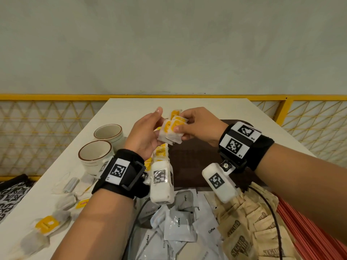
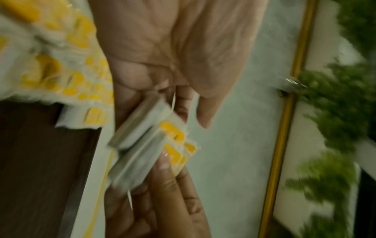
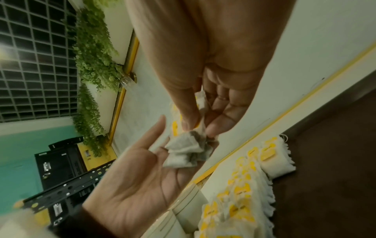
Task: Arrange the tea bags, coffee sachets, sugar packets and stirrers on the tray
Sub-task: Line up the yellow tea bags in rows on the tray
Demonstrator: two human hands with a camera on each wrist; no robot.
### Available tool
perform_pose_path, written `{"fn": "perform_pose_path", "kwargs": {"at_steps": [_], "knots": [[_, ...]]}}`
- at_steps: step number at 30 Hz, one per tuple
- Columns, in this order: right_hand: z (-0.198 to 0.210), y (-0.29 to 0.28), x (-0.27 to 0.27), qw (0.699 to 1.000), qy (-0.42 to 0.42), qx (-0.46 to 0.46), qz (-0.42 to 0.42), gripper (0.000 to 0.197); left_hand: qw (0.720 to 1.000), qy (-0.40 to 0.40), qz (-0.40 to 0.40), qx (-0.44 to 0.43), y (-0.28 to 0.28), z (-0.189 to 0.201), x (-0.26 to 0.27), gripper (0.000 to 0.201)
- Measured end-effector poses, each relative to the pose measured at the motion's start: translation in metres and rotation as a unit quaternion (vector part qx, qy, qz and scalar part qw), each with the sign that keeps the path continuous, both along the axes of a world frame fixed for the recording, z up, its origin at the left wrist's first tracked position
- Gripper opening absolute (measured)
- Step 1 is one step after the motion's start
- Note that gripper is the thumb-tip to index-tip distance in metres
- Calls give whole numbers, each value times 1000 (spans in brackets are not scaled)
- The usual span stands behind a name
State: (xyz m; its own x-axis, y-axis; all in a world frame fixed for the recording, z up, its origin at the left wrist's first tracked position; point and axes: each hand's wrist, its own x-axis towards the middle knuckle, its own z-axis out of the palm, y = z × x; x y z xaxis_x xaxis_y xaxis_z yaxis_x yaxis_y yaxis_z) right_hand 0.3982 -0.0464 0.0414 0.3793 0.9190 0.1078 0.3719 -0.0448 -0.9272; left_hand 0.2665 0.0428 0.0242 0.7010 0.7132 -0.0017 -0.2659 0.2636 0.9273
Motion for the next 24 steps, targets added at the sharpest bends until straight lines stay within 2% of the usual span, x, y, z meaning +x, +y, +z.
{"fn": "perform_pose_path", "kwargs": {"at_steps": [2,5,8,11,15,21,24], "knots": [[3,-2,7,998,-51,-34,20,19,992,72,-37,94,3,10,2,18],[5,-3,18,990,-111,-79,38,19,951,188,-79,234,13,23,15,5],[0,2,32,982,-148,-116,32,18,908,269,-105,303,31,24,34,6],[-9,7,43,972,-179,-152,20,17,855,360,-116,356,52,13,50,10],[-22,17,47,967,-186,-174,22,20,825,398,-144,374,64,5,64,14],[-27,33,40,964,-186,-183,46,20,724,457,-160,492,70,12,79,15],[-30,36,37,968,-181,-173,36,26,681,477,-124,541,75,18,80,10]]}}
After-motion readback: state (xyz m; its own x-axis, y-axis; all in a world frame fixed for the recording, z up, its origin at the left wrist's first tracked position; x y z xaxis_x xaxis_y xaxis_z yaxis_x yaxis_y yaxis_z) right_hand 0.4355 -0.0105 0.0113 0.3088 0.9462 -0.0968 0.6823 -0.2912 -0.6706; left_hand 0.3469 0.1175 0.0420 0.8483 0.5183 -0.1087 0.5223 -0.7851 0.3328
